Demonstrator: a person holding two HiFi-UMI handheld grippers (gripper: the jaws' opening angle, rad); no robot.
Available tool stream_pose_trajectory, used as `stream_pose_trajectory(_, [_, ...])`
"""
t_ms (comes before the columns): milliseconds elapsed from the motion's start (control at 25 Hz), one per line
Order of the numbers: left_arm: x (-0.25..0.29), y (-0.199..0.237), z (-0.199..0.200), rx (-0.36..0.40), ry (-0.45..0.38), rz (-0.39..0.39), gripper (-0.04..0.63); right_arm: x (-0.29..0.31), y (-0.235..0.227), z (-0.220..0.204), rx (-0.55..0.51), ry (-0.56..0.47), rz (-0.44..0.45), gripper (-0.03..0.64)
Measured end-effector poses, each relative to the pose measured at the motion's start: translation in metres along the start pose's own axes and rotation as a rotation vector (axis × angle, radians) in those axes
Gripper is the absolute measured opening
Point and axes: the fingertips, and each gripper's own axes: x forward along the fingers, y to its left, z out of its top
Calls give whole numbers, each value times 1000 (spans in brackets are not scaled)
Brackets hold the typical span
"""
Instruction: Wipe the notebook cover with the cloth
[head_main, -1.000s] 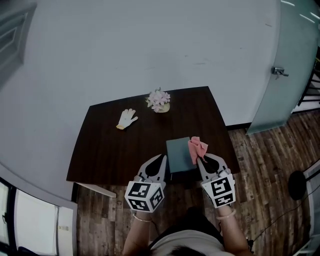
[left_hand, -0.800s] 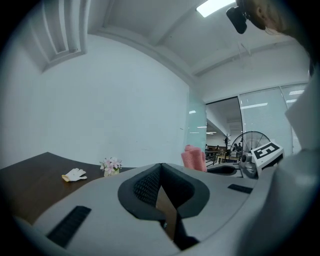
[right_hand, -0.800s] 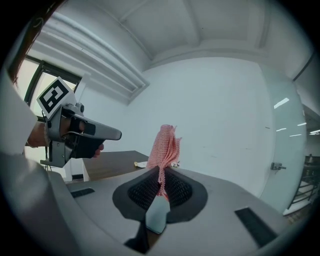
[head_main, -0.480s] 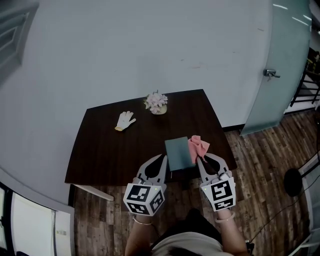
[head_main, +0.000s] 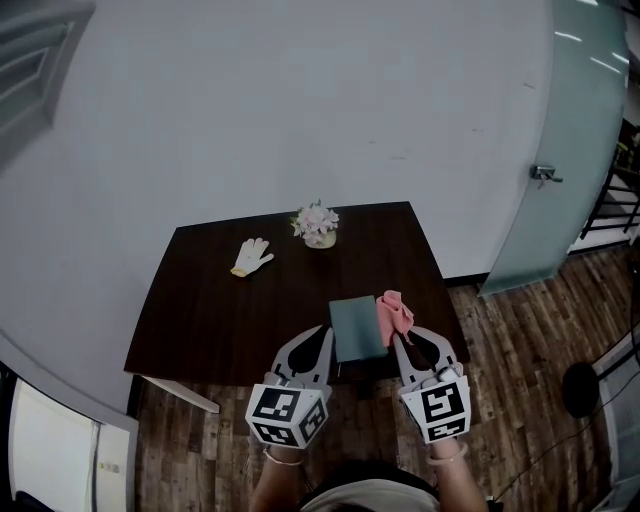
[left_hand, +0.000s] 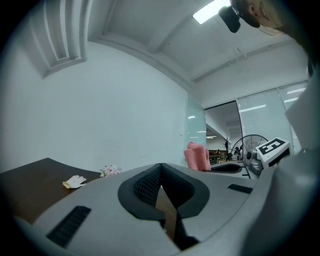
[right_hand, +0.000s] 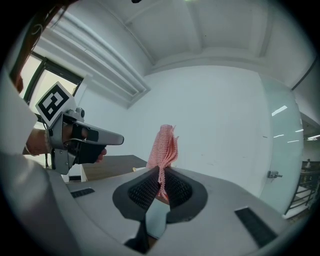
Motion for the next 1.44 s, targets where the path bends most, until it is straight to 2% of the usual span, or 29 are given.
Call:
stream_pose_trajectory(320, [7, -12, 1, -1, -6, 21, 18, -3, -5, 5, -28, -18, 37, 31])
stream_pose_trajectory(800, [2, -31, -11, -15, 8, 47, 18, -20, -10, 4, -13, -23, 65, 31])
stream_pose_trajectory(1440, [-7, -61, -12, -14, -12, 40, 18, -42, -10, 5, -64, -56, 83, 29])
